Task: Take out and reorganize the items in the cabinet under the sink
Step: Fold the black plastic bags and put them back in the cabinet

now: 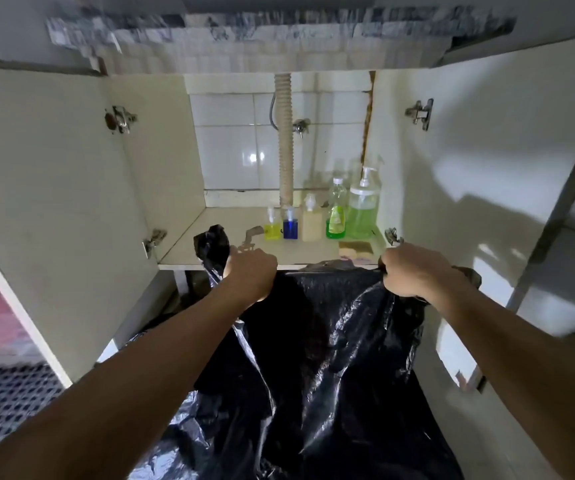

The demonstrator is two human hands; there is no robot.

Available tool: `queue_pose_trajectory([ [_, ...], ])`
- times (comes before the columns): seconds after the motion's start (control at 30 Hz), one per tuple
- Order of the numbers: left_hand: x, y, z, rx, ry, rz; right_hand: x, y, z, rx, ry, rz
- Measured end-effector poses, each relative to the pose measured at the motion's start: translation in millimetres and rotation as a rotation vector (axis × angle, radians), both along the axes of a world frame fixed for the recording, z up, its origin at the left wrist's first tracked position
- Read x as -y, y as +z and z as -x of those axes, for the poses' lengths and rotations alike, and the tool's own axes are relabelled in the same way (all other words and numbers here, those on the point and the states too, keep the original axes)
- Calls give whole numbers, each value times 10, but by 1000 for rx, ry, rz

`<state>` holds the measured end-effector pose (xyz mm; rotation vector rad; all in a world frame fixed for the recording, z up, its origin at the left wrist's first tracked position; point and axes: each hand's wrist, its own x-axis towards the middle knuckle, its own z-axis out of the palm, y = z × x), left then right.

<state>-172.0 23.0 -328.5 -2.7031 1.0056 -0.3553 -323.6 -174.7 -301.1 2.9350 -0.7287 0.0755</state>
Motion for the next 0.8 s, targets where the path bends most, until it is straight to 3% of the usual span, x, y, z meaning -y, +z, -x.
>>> queue_pose_trajectory([
  [0.13, 412, 137, -190, 56, -33, 3, 179, -131, -145, 70, -133, 73],
  [0.23, 596, 308, -284, 112, -19, 64, 314, -109, -246, 234, -163, 96],
  [0.4, 587, 599, -345, 268, -49, 139, 417, 88, -270, 509, -106, 132],
  [0.5, 430, 627, -214, 251, -126, 107, 407, 46, -130, 570, -51, 164],
  [0.6, 269, 429, -21, -5, -221, -39, 377, -166, 63, 440, -22, 9],
  [0.73, 230, -91, 196, -320, -288, -281, 390, -630, 329, -83, -36, -169],
  [0.8, 259, -529, 304, -401, -327, -366, 384, -959, 472, -212, -46, -294],
])
